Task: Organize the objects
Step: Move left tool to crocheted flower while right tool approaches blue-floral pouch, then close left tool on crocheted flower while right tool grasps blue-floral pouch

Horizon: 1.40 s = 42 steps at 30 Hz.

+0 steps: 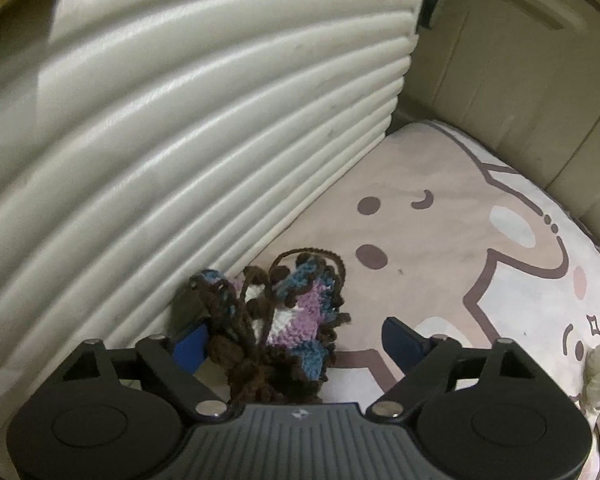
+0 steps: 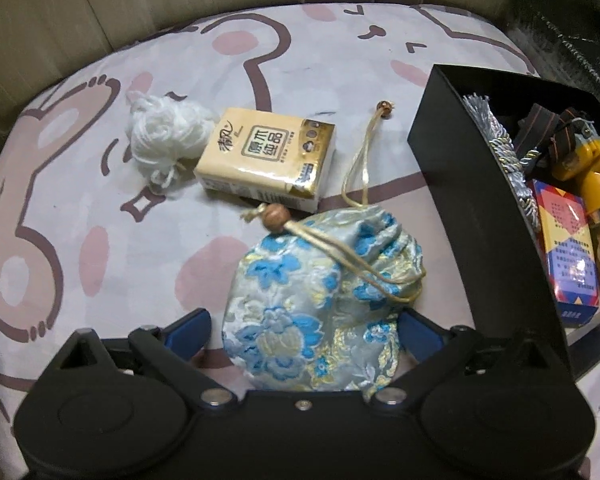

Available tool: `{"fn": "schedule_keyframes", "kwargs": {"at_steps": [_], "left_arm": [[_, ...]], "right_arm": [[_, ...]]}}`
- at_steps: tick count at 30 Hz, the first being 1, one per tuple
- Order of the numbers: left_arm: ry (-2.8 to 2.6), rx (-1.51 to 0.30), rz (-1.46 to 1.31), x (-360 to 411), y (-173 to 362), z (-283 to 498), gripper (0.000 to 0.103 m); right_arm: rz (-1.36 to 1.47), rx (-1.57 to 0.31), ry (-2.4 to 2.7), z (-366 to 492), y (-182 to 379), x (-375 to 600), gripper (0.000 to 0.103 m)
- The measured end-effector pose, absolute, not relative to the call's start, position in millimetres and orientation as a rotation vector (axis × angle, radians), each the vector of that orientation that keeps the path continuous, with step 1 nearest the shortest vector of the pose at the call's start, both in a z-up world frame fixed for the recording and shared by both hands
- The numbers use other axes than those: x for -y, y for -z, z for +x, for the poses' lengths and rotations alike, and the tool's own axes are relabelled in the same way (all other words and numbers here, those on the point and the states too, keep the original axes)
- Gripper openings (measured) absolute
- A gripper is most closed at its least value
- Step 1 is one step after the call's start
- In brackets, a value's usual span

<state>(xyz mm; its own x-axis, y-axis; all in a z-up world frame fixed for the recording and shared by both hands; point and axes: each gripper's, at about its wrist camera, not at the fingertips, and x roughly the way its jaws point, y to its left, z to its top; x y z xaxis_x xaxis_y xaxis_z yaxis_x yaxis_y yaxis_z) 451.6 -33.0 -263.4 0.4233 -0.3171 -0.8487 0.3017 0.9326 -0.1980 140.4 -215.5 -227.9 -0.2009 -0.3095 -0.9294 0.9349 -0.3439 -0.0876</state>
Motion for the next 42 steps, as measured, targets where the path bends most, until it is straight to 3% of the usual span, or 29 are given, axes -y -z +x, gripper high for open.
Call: {"fn": "schedule_keyframes", "kwargs": {"at_steps": [6, 13, 16, 26, 30, 38, 42], "left_arm": [[0.403, -1.087, -0.006, 35, 269, 454, 0.078], [0.396, -1.113, -0.032, 32, 275, 458, 0.056], [0.401, -1.120, -0.036, 31, 275, 458, 0.051], [0.500, -1.115, -0.018, 39, 266, 449, 0.048], [0.553, -1.104, -0.010, 46, 260, 442, 0.048], [0.658, -1.076, 0.038, 59, 249, 427, 0.048], [0.702, -1.056, 0.062, 64, 245, 421, 0.048]], "right_arm": [[1.087, -0.876, 1.718, 140, 228, 215, 0.096], [1.063, -0.870, 1.746, 139, 222, 213, 0.077], [1.043, -0.880, 1.741, 142, 220, 212, 0.072], [0.958, -0.877, 1.675, 160, 209, 211, 0.058], [0.962, -0.861, 1.613, 166, 208, 211, 0.058], [1.069, -0.711, 1.512, 159, 201, 207, 0.081], [1.048, -0.730, 1.521, 159, 201, 208, 0.088]]}}
